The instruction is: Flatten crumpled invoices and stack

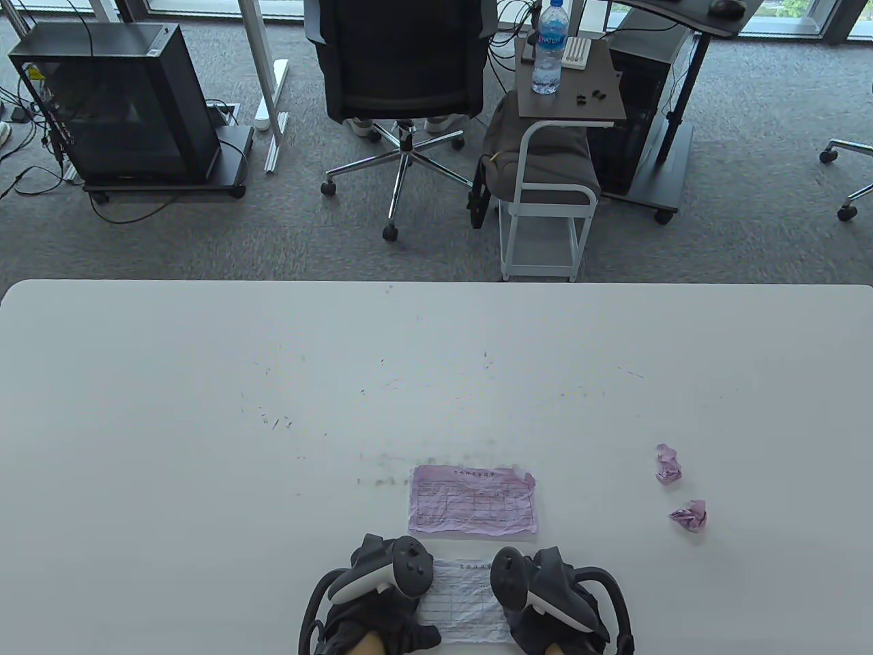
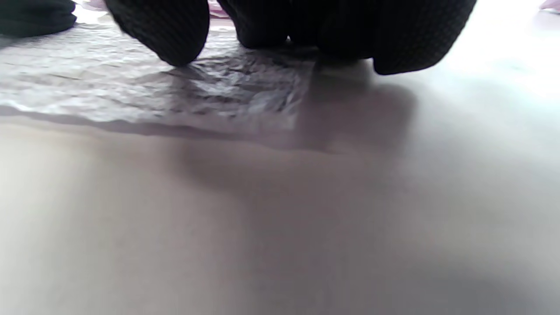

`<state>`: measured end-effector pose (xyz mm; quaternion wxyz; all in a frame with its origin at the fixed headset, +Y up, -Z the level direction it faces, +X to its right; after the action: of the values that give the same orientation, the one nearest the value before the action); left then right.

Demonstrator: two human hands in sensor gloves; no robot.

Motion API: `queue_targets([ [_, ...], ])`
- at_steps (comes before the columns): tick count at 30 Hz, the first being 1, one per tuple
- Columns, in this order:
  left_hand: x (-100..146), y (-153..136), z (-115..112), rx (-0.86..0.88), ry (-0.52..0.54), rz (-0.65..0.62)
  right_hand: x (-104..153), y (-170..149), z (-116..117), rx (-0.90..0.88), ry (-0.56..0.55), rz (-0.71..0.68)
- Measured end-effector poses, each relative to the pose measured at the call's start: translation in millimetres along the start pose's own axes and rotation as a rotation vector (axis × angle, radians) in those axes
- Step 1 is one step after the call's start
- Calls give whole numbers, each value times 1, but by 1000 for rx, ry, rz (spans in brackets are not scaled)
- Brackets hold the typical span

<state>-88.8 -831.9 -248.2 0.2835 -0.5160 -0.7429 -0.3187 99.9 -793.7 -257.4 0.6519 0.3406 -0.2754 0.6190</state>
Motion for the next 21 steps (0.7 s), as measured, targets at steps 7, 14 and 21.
queue_targets([
  [7, 0, 0, 0, 1, 0, 0, 0, -20, -1, -111, 12, 28],
  [14, 0, 0, -1, 10, 0, -3, 6, -37, -13, -209, -154, -102],
  [21, -1, 0, -1, 17, -2, -8, 3, -34, -10, -202, -138, -125],
])
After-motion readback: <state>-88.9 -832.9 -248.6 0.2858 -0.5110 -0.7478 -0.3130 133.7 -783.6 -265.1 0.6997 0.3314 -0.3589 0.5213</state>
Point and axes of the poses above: the tracker on the back of each hand, its own y axis roughly to the thumb side, its own x axis roughly from the fingertips to the wrist, z = x × y, the point moved 5 cm from there along -x, roughly from the wrist to the fingertips, and after that the axes turned 14 degrees about y, right-handed, at the moved point
